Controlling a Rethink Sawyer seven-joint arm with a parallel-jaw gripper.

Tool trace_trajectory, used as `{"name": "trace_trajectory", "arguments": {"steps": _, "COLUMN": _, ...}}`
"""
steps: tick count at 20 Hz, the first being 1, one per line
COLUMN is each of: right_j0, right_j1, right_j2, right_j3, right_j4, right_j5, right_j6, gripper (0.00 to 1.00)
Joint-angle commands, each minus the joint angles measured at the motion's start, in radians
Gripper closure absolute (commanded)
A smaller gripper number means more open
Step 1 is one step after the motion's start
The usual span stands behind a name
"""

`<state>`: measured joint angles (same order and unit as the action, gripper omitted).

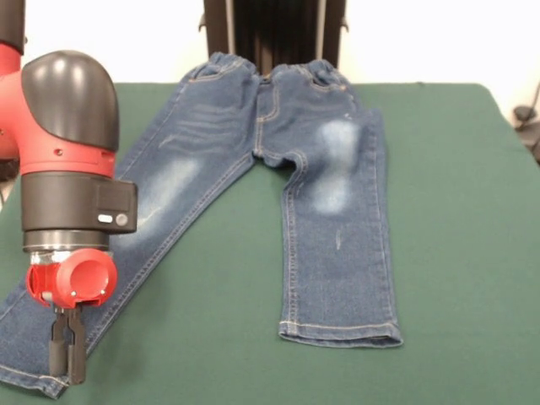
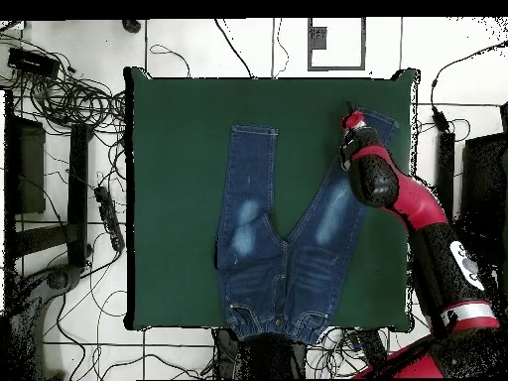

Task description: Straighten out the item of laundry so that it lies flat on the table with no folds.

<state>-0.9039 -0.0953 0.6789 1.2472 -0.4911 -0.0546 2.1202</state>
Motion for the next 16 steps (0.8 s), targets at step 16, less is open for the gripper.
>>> {"name": "trace_trajectory", "arguments": {"steps": 16, "right_j0": 0.124, "right_j1": 0.028, "right_j2": -0.108, "right_j3": 0.123, "right_j4": 0.047, "right_j5": 0.106, "right_j6": 0.121, "gripper": 0.0}}
